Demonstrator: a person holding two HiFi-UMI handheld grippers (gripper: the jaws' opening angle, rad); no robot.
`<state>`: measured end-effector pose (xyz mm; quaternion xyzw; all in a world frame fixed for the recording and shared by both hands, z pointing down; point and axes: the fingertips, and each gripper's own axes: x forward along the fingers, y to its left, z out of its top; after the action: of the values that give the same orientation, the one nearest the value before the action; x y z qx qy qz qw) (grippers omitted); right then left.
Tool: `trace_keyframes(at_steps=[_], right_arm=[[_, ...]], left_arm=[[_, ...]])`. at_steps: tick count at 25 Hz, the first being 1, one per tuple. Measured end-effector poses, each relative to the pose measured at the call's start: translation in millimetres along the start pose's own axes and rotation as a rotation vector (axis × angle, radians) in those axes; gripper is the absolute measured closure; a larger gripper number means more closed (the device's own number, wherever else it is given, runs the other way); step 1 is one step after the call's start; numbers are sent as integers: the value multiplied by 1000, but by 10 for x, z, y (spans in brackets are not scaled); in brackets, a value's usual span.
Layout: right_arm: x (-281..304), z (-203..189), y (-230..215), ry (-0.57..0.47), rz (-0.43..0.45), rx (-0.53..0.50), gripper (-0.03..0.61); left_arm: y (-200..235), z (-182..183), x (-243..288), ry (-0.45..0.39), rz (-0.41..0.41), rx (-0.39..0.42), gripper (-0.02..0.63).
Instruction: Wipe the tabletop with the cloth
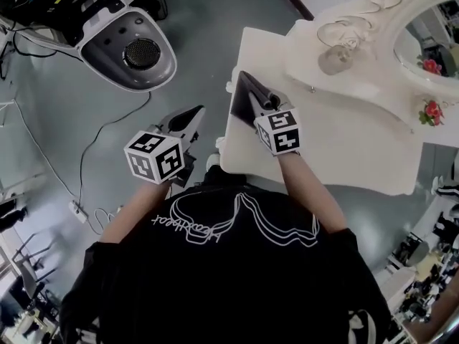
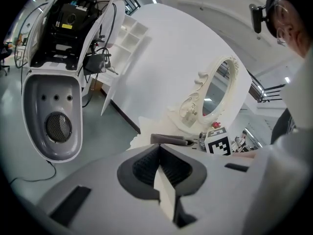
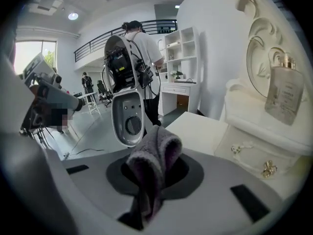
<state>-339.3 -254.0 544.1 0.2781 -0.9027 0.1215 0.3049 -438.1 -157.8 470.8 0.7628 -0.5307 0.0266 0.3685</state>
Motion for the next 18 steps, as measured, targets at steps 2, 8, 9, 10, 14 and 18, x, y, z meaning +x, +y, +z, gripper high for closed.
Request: trace_keyframes(at_steps=[2,8,9,10,14,18], right_arm=[[19,-88,111,12,-29,-42,522],[121,-206,267,52,-99,-149,522],[112,-201,221,56,-107,-156,522],[101,-197,190,61,-113,-159,522],[82,-181,196,67,-128,-161,523],[65,-173,197,57,-146,-156,523]], left_arm=[[65,-148,-89,10,-7,-7,609],[215,-289,-131,35,-41,-4,609],[193,-260,-100,37,-48,0,609],[176,-239,-79,38,-54,3,609],[185,-211,-69,44,-71,15,609],[209,-226,-53,53,-81,13,609]])
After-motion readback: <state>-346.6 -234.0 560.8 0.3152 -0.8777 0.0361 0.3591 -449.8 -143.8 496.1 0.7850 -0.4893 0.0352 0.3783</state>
